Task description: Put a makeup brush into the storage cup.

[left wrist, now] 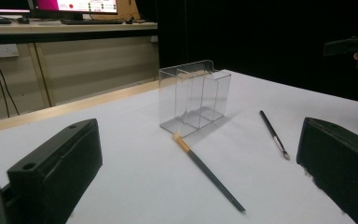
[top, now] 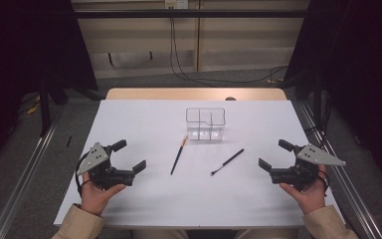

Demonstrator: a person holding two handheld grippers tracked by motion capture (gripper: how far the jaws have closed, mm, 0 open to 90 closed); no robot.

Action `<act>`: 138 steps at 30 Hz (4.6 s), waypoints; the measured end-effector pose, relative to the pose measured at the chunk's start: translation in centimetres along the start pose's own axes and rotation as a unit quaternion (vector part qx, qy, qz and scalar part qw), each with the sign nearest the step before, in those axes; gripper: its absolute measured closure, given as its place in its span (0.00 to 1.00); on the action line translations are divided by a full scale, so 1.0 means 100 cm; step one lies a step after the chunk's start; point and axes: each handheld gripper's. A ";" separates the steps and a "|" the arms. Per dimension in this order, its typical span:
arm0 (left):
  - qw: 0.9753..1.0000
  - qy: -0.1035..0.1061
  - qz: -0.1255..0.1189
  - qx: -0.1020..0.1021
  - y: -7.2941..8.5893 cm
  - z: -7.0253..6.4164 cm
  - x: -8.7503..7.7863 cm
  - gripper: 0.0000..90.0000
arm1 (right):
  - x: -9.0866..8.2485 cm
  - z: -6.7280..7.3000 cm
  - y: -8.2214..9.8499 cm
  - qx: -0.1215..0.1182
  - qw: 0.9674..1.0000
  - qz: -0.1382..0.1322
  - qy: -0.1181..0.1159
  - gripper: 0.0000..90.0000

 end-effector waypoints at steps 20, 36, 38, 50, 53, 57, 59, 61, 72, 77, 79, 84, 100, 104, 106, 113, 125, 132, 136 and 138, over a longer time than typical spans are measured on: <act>1.000 0.000 -0.002 -0.012 -0.006 0.000 0.017 0.01 | 0.008 0.001 -0.002 -0.006 1.000 -0.001 -0.002 0.03; 1.000 0.009 -0.002 -0.013 -0.016 0.004 0.047 0.01 | -0.002 0.004 0.001 -0.012 1.000 0.001 0.001 0.03; 1.000 0.011 -0.002 -0.012 -0.016 0.004 0.052 0.01 | -0.002 0.004 0.002 -0.011 1.000 0.004 0.002 0.03; 1.000 0.020 0.006 -0.007 -0.017 0.004 0.080 0.01 | -0.004 0.007 0.002 -0.018 1.000 0.004 0.001 0.03; 1.000 0.022 0.005 -0.010 -0.017 0.004 0.087 0.01 | -0.005 0.007 0.003 -0.019 1.000 0.005 0.000 0.03; 1.000 0.023 0.003 -0.014 -0.017 0.003 0.097 0.01 | -0.006 0.007 0.002 -0.018 1.000 0.002 -0.001 0.03; 1.000 0.023 0.004 -0.014 -0.017 0.002 0.102 0.01 | -0.005 0.007 0.002 -0.019 1.000 0.004 -0.002 0.03; 1.000 0.025 0.006 -0.014 -0.017 0.001 0.107 0.01 | -0.005 0.007 0.002 -0.019 1.000 0.004 -0.002 0.03; 0.999 0.027 0.023 -0.017 -0.013 0.000 0.118 0.01 | -0.007 0.007 0.001 -0.025 1.000 -0.001 -0.002 0.03; 0.999 0.025 0.042 -0.018 -0.014 -0.002 0.122 0.01 | -0.007 0.007 0.001 -0.025 1.000 -0.001 -0.002 0.03; 0.998 0.024 0.049 -0.017 -0.014 -0.002 0.124 0.01 | -0.007 0.007 0.001 -0.026 1.000 -0.001 -0.003 0.03; 0.997 0.023 0.071 -0.024 -0.013 0.000 0.128 0.01 | -0.007 0.007 0.001 -0.026 1.000 0.000 -0.004 0.03; 0.982 0.000 0.186 -0.034 -0.020 0.000 0.140 0.01 | -0.007 0.007 0.001 -0.027 1.000 0.001 -0.005 0.03; 0.972 -0.005 0.230 -0.043 -0.019 0.000 0.145 0.01 | -0.007 0.006 0.001 -0.027 1.000 0.002 -0.005 0.03; 0.968 -0.008 0.247 -0.046 -0.019 0.001 0.147 0.01 | -0.007 0.007 0.002 -0.026 1.000 0.005 -0.005 0.03; 0.951 -0.019 0.304 -0.057 -0.020 0.001 0.152 0.01 | -0.006 0.007 0.002 -0.027 1.000 0.005 -0.008 0.03; 0.913 -0.033 0.402 -0.061 -0.019 -0.003 0.163 0.02 | -0.006 0.007 0.002 -0.027 1.000 0.006 -0.011 0.03; 0.893 -0.050 0.445 -0.052 -0.016 -0.007 0.168 0.04 | -0.006 0.007 0.002 -0.026 1.000 0.006 -0.011 0.03; 0.879 -0.053 0.473 -0.038 -0.015 -0.012 0.172 0.05 | -0.005 0.007 0.002 -0.027 1.000 0.006 -0.013 0.03; 0.871 -0.059 0.486 -0.032 -0.013 -0.014 0.174 0.08 | -0.005 0.007 0.002 -0.027 1.000 0.006 -0.012 0.03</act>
Point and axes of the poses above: each handheld gripper's, and its own axes: x roughly forward along the jaws, y roughly out of its underside, z roughly to its left, and after that the axes turned 8 degrees about -x, right-handed
